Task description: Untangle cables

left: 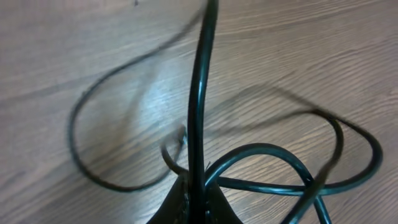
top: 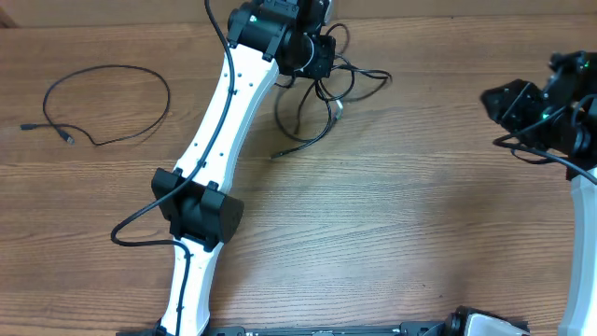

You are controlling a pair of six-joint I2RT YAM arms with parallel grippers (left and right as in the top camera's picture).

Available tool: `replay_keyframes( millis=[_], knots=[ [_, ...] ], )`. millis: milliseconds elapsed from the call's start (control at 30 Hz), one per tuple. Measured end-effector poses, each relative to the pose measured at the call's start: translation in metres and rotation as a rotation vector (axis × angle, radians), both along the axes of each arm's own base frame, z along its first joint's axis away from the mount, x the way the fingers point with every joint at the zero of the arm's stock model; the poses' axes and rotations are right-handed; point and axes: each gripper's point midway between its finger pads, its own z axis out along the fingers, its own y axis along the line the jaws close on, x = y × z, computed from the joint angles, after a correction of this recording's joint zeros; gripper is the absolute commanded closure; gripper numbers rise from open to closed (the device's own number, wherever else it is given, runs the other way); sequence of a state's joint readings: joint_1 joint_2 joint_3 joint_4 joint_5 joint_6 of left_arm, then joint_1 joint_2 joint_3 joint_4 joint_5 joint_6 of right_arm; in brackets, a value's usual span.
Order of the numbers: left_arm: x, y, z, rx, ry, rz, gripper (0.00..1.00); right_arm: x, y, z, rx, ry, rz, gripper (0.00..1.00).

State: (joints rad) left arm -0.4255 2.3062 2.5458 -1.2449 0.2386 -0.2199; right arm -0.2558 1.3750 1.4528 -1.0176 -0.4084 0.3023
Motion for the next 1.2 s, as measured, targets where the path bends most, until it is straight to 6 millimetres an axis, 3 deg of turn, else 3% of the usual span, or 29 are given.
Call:
replay_keyframes(
  millis=[300, 467, 800, 1200],
  knots=[
    [-0.010, -0.020, 0.008, -0.040, -0.064, -0.233, 0.96, 0.009, 0.094, -0.005, 0.112, -0.009, 0.306, 0.46],
    [-0.015, -0.026, 0.011, -0.048, -0.101, -0.337, 0.96, 0.020, 0.126, -0.014, 0.096, -0.037, 0.426, 0.40],
    [-0.018, -0.030, 0.013, -0.024, -0.168, -0.461, 0.96, 0.015, 0.157, -0.020, -0.115, -0.189, 0.751, 0.41],
    [-0.033, -0.034, 0.021, -0.115, -0.200, -0.628, 0.96, 0.026, 0.149, -0.044, -0.300, -0.225, 0.877, 0.44]
  ],
)
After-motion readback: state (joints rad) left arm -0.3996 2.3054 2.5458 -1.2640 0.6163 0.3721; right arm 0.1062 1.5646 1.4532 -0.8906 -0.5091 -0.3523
